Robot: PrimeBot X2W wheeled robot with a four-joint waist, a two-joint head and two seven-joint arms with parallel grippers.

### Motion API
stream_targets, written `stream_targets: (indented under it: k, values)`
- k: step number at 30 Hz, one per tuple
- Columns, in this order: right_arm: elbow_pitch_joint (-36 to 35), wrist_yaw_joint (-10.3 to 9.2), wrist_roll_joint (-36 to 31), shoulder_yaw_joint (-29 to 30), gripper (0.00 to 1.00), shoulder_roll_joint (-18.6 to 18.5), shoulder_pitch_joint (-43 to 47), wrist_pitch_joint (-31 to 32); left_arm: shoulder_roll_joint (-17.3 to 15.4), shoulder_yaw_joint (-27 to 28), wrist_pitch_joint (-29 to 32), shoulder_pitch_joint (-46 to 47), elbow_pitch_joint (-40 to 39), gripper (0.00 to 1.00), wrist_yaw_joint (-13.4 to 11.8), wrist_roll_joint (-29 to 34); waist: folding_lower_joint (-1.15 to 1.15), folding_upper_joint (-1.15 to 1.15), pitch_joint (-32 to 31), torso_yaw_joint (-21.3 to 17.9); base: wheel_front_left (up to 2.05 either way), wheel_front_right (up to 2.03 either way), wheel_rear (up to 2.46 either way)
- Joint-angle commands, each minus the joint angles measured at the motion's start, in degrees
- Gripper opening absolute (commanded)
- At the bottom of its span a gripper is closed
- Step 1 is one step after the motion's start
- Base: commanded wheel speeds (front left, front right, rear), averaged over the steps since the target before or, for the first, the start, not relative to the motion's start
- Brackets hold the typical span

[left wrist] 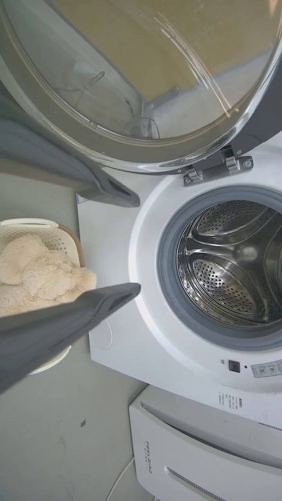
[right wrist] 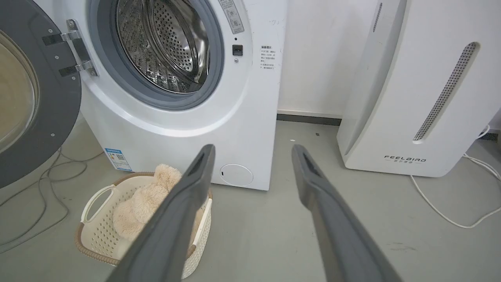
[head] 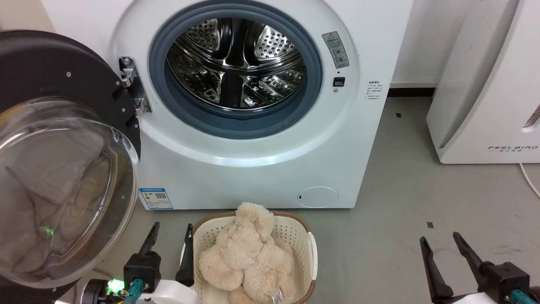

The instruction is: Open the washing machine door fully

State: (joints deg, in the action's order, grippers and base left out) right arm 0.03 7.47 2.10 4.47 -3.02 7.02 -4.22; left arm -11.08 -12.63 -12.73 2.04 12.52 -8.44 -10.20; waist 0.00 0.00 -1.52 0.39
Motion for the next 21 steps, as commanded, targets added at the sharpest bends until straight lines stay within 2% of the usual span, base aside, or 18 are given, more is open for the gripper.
stream_targets:
  k: [1,2,3,21]
  values:
    - [0.15,0.02,0.66,-0.14,1.00,0.14,-0.17,-0.53,0.08,-0.21,-0.31,0.64,0.18,1.00,-0.09,-0.12,0.00,0.00,-0.05,0.09,0.00,0.00,0.00]
    - [0.19,0.02,0.67,-0.15,1.00,0.14,-0.20,-0.57,0.10,-0.26,-0.32,0.66,0.23,1.00,-0.06,-0.21,0.00,0.00,-0.07,0.17,0.00,0.00,0.00]
    - [0.11,0.00,0.00,-0.08,0.00,0.00,-0.02,-0.19,0.01,-0.14,0.01,0.00,0.13,0.00,0.02,-0.06,0.00,0.00,-0.06,0.16,0.00,0.00,0.00]
    - [0.09,0.00,-0.34,-0.57,0.00,0.02,-0.84,0.37,0.95,1.44,1.59,-0.24,-1.37,0.00,1.02,1.16,0.00,0.00,0.12,0.09,0.00,0.00,0.00]
